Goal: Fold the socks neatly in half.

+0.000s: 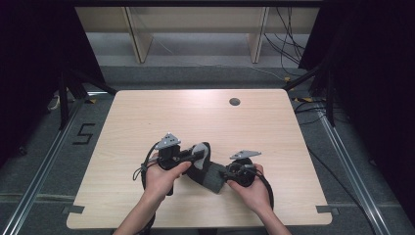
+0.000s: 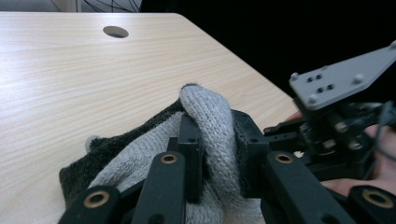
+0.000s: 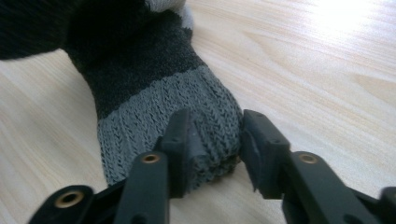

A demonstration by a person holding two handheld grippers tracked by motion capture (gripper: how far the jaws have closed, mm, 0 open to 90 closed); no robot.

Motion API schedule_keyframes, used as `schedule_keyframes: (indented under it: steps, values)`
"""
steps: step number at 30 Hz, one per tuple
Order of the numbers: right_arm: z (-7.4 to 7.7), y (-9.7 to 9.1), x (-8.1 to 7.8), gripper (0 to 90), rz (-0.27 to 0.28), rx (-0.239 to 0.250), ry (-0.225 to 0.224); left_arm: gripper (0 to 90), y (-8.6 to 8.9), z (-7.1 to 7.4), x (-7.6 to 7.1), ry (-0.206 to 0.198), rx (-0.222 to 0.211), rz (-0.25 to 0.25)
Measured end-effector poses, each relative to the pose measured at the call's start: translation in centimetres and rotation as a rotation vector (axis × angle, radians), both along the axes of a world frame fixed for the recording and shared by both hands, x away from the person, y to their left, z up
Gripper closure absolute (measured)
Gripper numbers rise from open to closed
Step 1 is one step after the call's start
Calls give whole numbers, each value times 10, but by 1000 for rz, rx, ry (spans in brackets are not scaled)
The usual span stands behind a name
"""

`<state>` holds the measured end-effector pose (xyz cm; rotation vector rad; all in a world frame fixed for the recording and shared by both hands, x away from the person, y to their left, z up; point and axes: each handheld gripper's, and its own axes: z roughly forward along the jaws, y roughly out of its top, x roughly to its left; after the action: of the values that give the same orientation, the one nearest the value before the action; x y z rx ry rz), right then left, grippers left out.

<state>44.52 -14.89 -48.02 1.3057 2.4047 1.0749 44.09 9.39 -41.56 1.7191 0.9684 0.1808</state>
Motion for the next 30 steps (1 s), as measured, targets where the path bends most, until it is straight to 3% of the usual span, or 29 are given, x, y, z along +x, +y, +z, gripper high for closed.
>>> schedule_keyframes:
  steps: [1, 2, 5, 8, 9, 10, 12, 13, 18, 19, 20, 24, 25, 30]
  values:
    - [3, 2, -3, 585, -26, 17, 35, 752, -1, -1, 0, -2, 6, 3]
    - [5, 1, -4, 573, -15, 24, 39, 753, -2, -2, 1, -3, 17, 0]
    - [16, 0, -10, 578, -23, 36, 6, 753, -3, -4, 2, -13, 37, 4]
    - [26, -2, -16, 672, -5, 36, -6, 753, -2, -2, 3, -13, 50, 14]
    - [25, -3, -17, 701, 16, 18, -25, 753, -1, -2, 3, -13, 53, 18]
    - [25, -2, -18, 721, 19, 12, 16, 753, -1, -2, 3, -16, 50, 20]
    - [16, -1, -16, 733, 41, -19, 13, 753, 0, -1, 3, -17, 40, 26]
    - [11, 1, -16, 733, 36, -22, 36, 753, -1, 0, 3, -17, 39, 27]
    - [3, 2, -11, 733, 43, -3, 12, 753, -7, 1, 3, -20, 52, 8]
    - [1, 5, -12, 733, 17, 32, 34, 754, -10, 0, 3, -22, 45, 5]
    - [3, 4, -12, 731, 21, 17, 54, 753, -12, 0, 3, -23, 58, 0]
    - [1, 3, -10, 726, 44, 15, 18, 753, -24, -8, 2, -23, 90, -11]
    - [1, 4, -12, 724, 27, 31, 44, 753, -27, -11, 2, -26, 97, -15]
    - [1, 4, -13, 702, 24, 44, 46, 753, -44, -29, 1, -28, 162, -32]
